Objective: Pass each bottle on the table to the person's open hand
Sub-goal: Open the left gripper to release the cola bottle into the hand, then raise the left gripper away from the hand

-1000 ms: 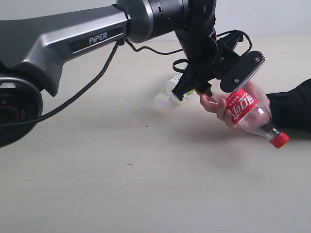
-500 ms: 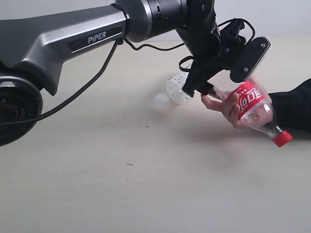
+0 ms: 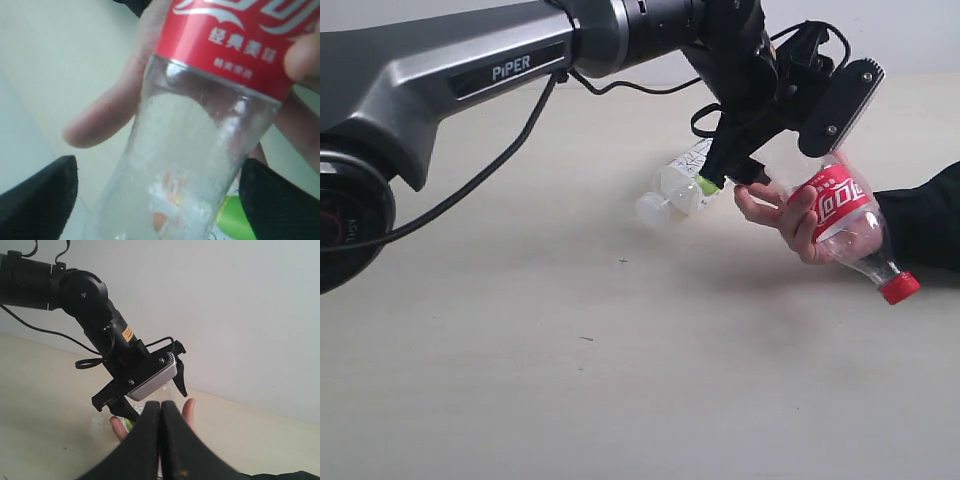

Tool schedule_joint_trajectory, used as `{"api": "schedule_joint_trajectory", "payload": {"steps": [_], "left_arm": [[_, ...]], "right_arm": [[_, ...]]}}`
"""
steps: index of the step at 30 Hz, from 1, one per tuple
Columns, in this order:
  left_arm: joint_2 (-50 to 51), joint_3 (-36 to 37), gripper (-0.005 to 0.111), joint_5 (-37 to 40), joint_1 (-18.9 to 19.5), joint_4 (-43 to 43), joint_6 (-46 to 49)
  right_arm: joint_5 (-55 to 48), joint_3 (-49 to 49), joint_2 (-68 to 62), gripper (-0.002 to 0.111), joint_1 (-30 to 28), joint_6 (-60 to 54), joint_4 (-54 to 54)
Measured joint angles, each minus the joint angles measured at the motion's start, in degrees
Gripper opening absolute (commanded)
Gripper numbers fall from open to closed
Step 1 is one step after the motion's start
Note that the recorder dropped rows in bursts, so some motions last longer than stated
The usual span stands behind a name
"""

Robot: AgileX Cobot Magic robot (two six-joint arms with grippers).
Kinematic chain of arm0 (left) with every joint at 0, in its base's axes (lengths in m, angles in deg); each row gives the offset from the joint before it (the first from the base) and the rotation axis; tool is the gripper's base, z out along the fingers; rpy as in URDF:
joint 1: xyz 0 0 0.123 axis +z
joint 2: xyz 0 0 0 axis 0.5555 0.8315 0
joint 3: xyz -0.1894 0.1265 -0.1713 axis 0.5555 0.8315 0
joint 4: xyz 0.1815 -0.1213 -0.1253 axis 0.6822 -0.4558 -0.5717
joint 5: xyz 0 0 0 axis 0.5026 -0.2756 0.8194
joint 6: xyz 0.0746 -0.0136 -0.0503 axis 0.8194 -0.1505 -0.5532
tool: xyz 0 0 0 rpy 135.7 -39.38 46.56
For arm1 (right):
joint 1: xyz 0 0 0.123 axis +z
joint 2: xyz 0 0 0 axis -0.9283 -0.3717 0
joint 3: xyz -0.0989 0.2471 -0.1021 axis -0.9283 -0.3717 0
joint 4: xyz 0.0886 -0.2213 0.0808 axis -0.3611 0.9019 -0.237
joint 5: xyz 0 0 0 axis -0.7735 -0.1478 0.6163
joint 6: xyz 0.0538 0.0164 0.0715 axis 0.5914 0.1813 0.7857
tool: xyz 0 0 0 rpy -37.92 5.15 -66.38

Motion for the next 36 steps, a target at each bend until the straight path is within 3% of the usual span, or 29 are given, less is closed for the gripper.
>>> {"api": "schedule_joint_trajectory", "payload": {"steps": [16, 27, 36], "left_arm": [[-7.4, 0.0, 0.084, 0.5, 0.0, 1.0, -5.0], [-13.7, 0.0, 0.084, 5.2, 2.5, -0.7, -16.6], [-16.1, 0.0, 0.084, 18.6, 4.9, 0.4, -24.0]], "right_arm": [[0.0, 0.0, 0.0, 0.0, 0.0, 0.0, 0.0], [0.0, 0.0, 0.0, 0.0, 0.0, 0.0, 0.0], [0.1, 0.0, 0.0, 0.0, 0.0, 0.0, 0.0]]}}
